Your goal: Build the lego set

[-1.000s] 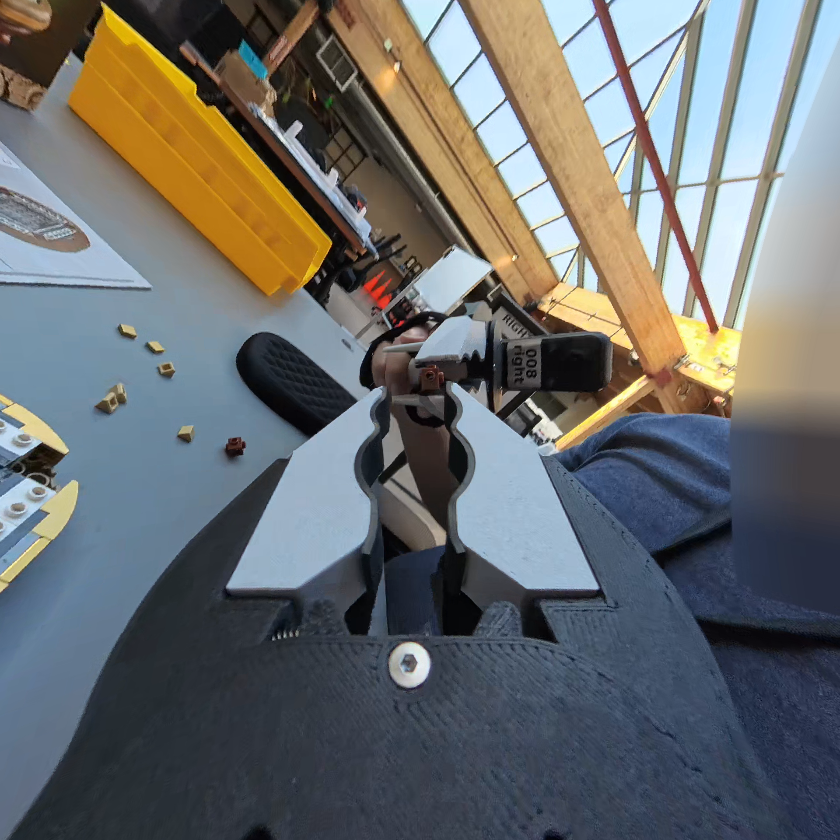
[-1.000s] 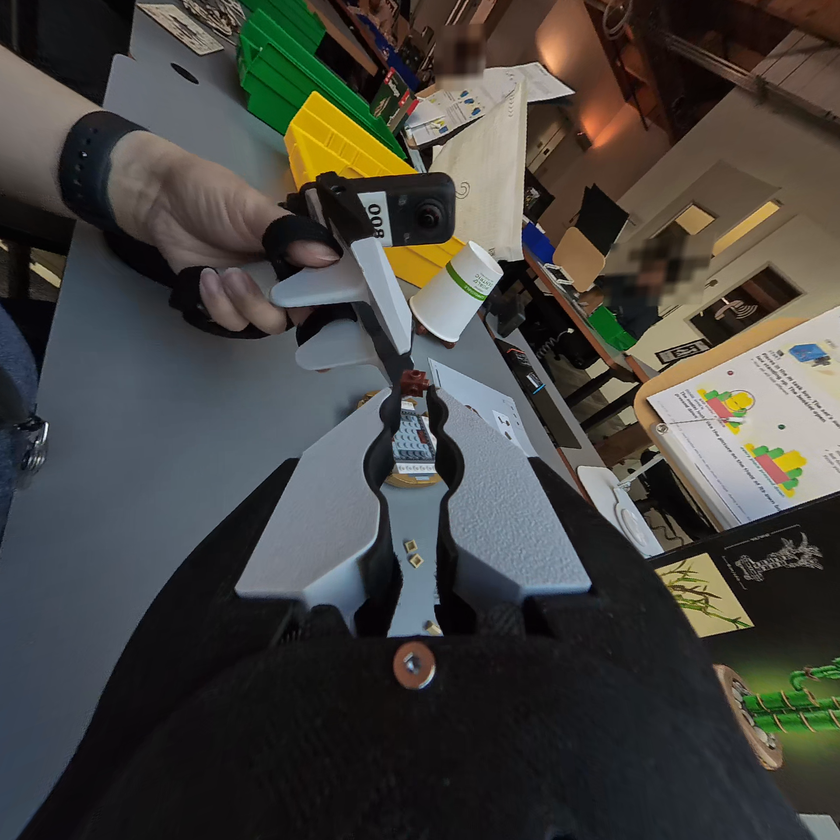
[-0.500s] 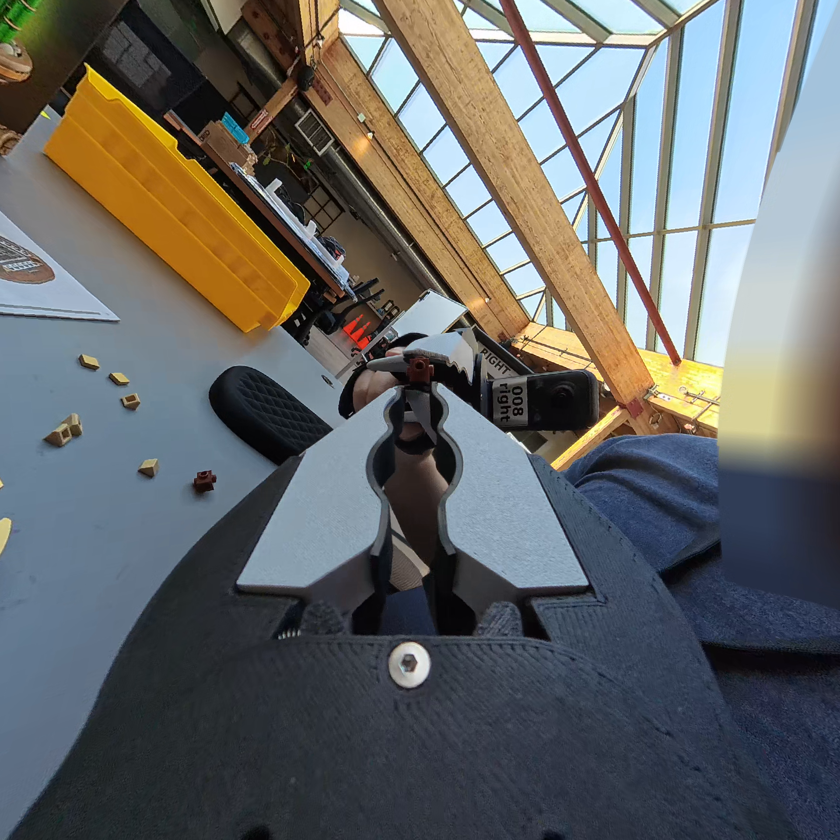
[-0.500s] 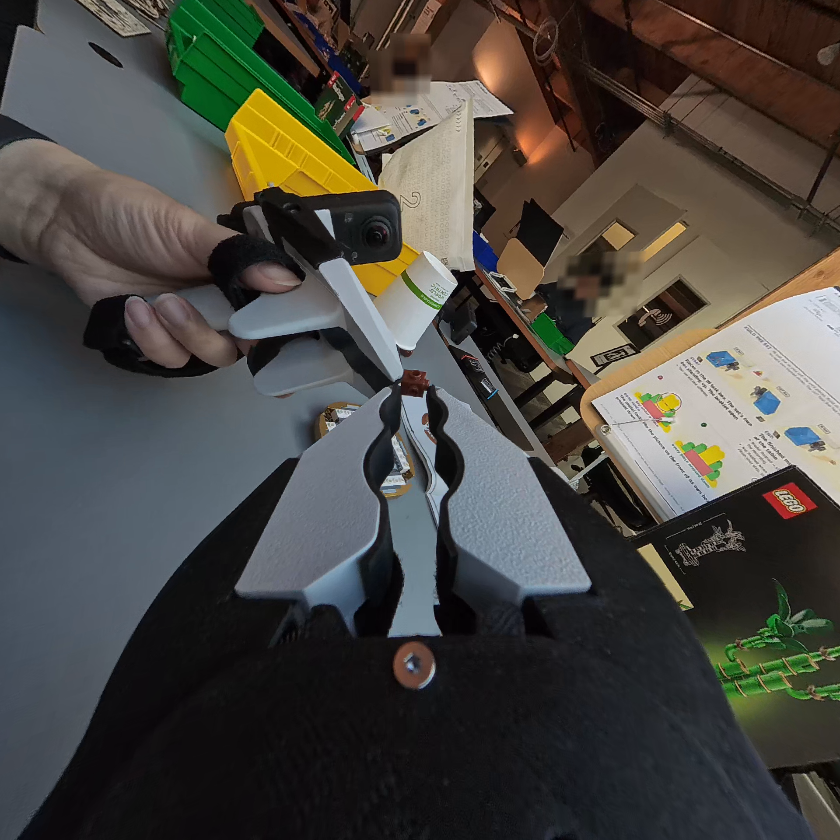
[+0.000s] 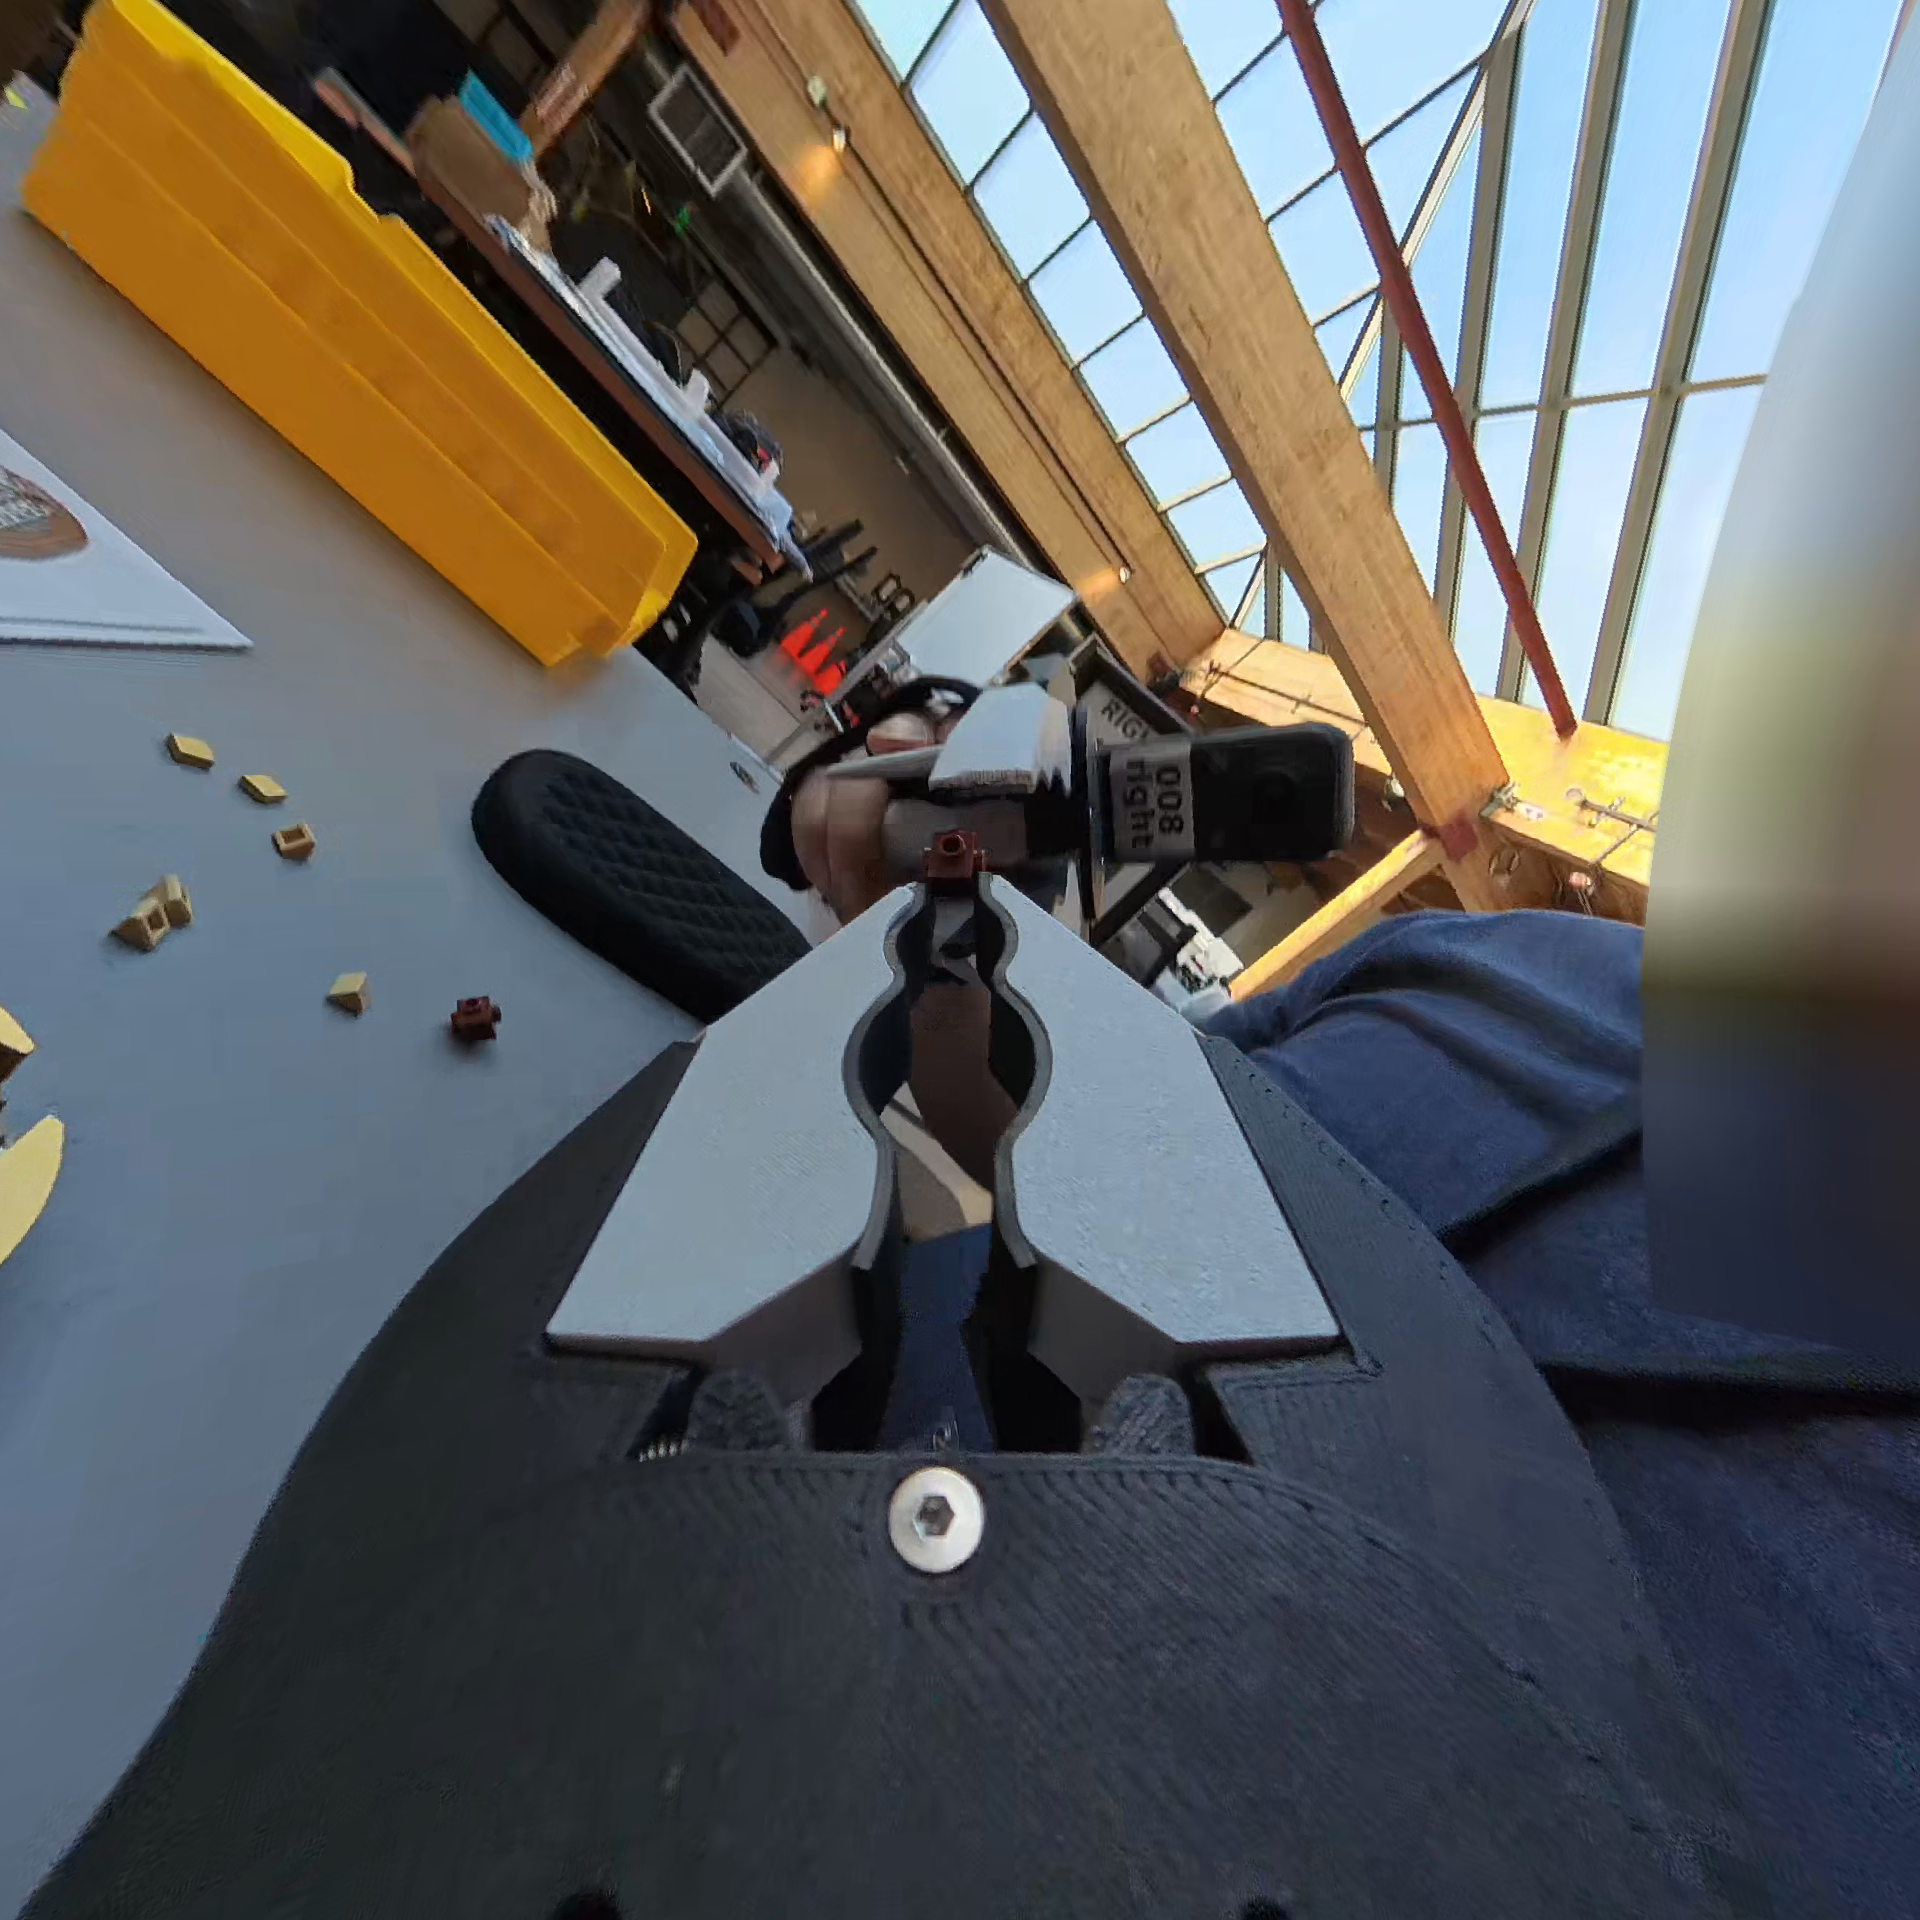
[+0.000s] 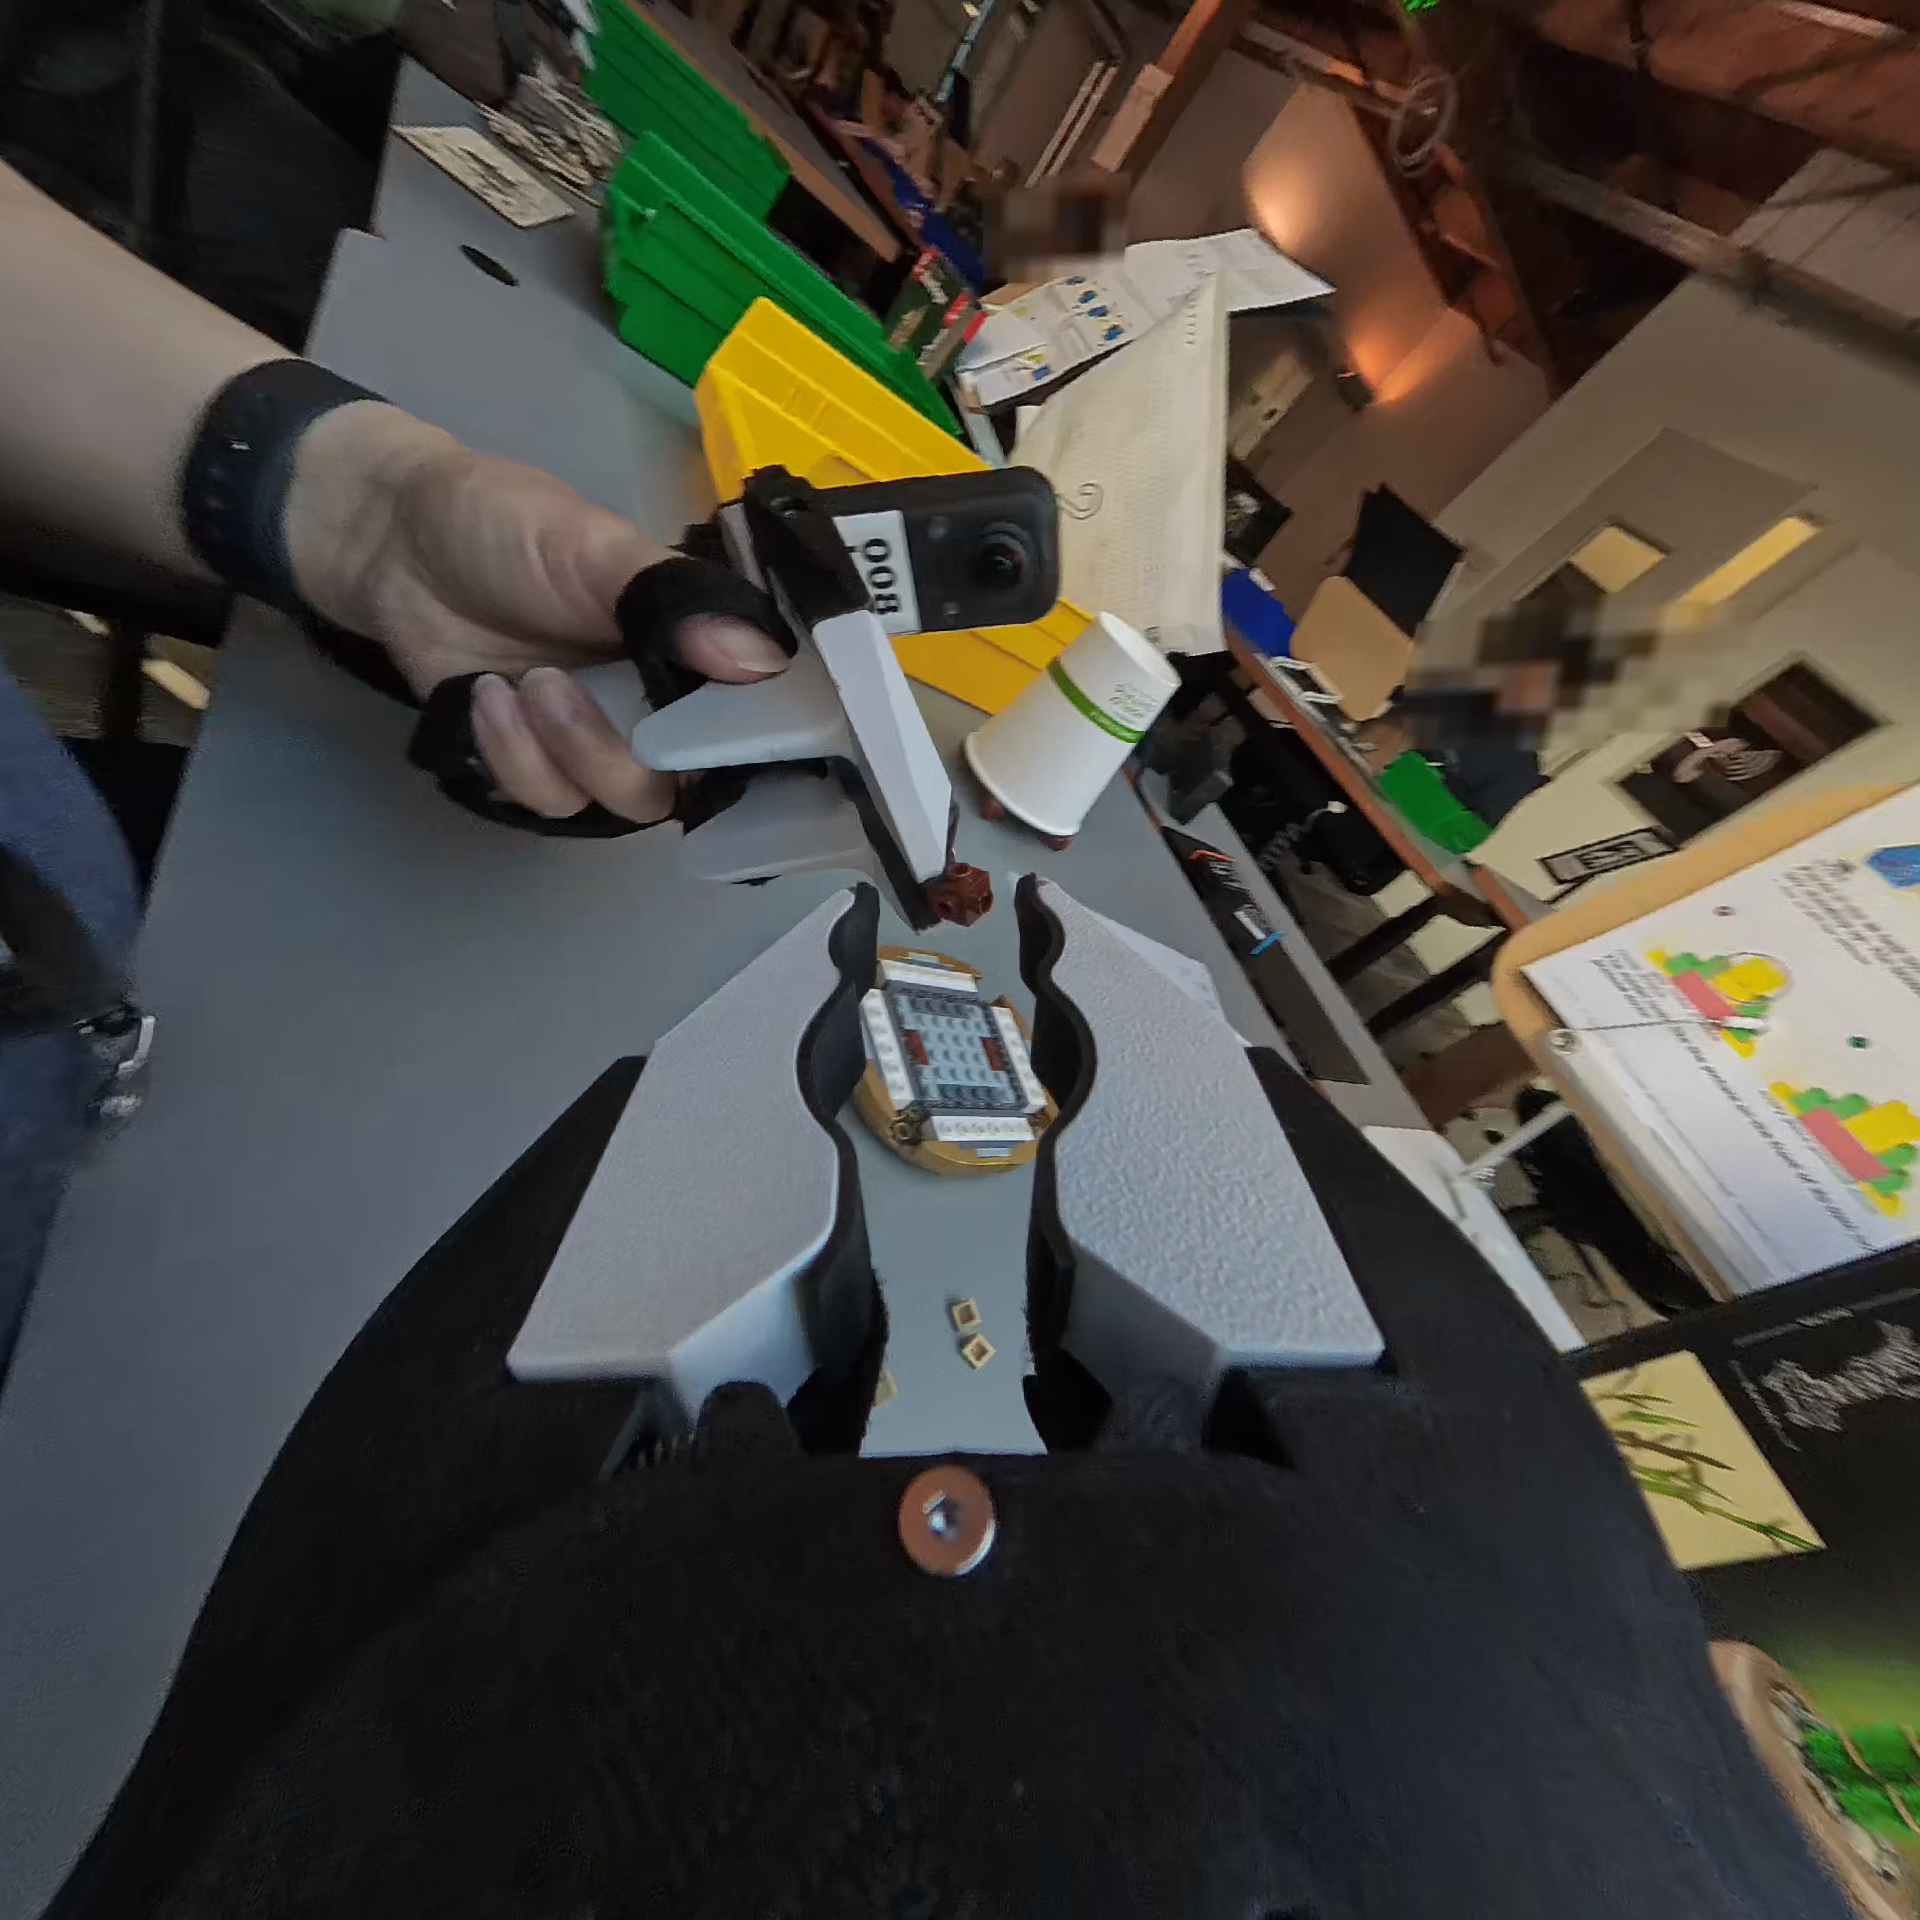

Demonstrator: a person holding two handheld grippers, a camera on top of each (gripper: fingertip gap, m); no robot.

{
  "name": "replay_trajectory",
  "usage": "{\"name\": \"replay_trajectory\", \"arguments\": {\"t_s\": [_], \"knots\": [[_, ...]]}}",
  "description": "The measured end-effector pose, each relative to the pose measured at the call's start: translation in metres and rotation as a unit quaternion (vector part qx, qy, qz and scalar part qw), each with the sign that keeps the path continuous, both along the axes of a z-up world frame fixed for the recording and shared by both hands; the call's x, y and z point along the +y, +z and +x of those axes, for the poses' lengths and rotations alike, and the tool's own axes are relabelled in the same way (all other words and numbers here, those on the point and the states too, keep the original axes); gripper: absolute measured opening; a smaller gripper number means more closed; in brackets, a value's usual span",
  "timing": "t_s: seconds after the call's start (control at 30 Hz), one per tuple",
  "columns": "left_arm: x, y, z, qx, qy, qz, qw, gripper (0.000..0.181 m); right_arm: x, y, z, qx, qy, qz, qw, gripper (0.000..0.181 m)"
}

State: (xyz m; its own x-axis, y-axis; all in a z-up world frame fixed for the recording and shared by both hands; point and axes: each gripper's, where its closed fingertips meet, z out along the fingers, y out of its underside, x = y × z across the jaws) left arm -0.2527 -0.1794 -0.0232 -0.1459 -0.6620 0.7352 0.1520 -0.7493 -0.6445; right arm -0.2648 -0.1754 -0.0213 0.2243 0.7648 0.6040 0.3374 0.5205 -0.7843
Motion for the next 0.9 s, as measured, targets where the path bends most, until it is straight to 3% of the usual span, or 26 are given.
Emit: {"name": "replay_trajectory", "arguments": {"t_s": [0.17, 0.73, 0.9], "knots": [[-0.024, -0.031, 0.001, 0.132, -0.091, 0.023, 0.987, 0.006, -0.02, -0.011, 0.007, -0.072, 0.098, -0.098, 0.988, 0.02], [-0.034, -0.029, 0.002, 0.131, -0.123, 0.025, 0.983, 0.005, -0.033, -0.027, 0.007, -0.109, 0.138, -0.156, 0.972, 0.008], [-0.035, -0.028, 0.002, 0.126, -0.129, 0.019, 0.983, 0.006, -0.036, -0.026, 0.007, -0.109, 0.14, -0.153, 0.972, 0.014]]}}
